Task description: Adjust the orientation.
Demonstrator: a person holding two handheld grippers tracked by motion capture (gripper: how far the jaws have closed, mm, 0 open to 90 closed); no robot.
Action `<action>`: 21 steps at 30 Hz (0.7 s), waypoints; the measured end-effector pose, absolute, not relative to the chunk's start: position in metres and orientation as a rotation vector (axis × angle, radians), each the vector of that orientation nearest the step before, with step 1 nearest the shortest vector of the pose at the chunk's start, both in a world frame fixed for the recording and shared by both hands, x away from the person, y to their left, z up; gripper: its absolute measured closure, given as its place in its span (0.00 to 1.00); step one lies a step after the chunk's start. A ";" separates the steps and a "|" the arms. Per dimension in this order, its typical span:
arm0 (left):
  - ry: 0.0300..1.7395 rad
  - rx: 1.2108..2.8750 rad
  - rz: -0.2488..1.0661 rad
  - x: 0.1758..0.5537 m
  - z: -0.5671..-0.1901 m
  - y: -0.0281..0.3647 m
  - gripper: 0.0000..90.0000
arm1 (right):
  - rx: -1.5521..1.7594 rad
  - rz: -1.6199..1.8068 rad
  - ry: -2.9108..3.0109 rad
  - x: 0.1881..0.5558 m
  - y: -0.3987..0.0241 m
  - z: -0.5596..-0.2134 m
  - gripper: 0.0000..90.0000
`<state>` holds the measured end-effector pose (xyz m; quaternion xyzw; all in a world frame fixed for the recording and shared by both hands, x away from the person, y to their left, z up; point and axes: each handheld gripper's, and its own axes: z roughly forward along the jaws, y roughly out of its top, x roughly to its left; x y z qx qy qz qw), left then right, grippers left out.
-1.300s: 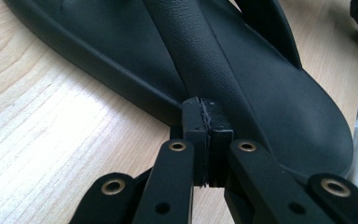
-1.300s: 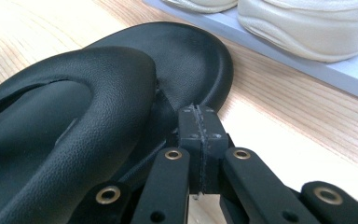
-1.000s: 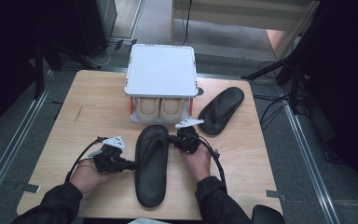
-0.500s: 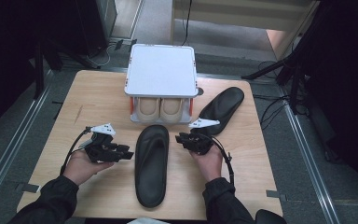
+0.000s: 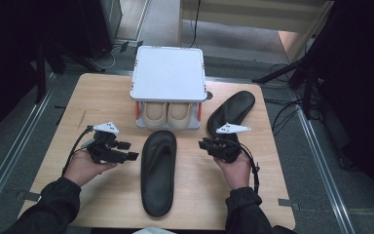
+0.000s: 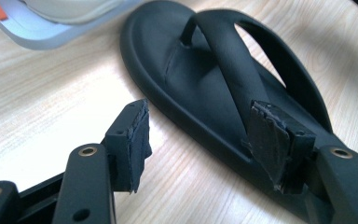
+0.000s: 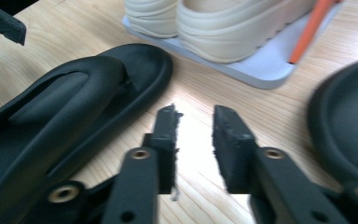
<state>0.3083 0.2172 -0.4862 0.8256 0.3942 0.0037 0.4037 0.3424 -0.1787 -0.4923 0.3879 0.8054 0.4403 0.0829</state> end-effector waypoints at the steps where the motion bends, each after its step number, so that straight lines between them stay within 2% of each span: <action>1: 0.995 2.082 0.010 0.309 -0.486 0.218 0.44 | 1.168 1.307 2.396 0.342 -0.183 -0.491 0.89; 5: 0.995 2.075 0.017 0.309 -0.486 0.219 0.44 | 1.203 1.310 2.366 0.342 -0.196 -0.490 1.00; 13: 1.004 2.080 0.033 0.313 -0.483 0.221 0.44 | 1.257 1.272 2.313 0.343 -0.228 -0.488 1.00; 21: 1.011 2.086 0.036 0.314 -0.484 0.220 0.45 | 1.337 1.233 2.234 0.363 -0.261 -0.493 1.00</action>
